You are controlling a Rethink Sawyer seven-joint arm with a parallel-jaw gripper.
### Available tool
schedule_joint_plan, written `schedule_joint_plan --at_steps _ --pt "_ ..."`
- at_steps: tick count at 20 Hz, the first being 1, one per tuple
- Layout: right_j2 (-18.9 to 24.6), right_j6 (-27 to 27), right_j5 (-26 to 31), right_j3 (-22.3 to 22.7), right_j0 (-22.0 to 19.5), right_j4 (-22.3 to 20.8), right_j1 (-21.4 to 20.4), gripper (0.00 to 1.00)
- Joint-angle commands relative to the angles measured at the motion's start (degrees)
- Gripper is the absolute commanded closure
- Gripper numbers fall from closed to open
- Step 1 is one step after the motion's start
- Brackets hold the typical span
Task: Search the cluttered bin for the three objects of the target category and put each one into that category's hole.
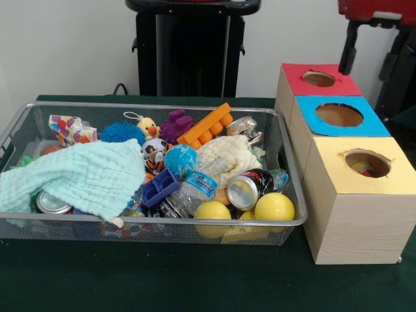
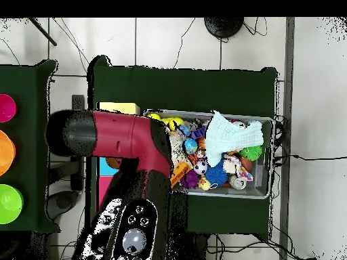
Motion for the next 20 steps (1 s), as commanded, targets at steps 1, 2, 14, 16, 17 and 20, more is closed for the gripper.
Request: schedule_joint_plan --at_steps 1,2,14,16,17,20 --pt "8.37 -2.33 -2.84 6.88 -7.16 -1.74 -0.52 0.00" --pt "9.05 -3.79 -3.32 7.43 -8.40 -2.21 -0.88 0.00" --pt "19.16 -15.24 -4.11 6.53 -23.17 -10.43 0.55 0.00" --pt "20.03 -15.21 -3.06 5.88 -24.33 -12.26 0.48 0.00" --pt "20.56 -15.52 -2.61 5.84 -25.25 -13.05 0.22 0.00" --pt "22.13 -16.27 -1.27 5.98 -27.77 -15.25 -0.83 0.00"
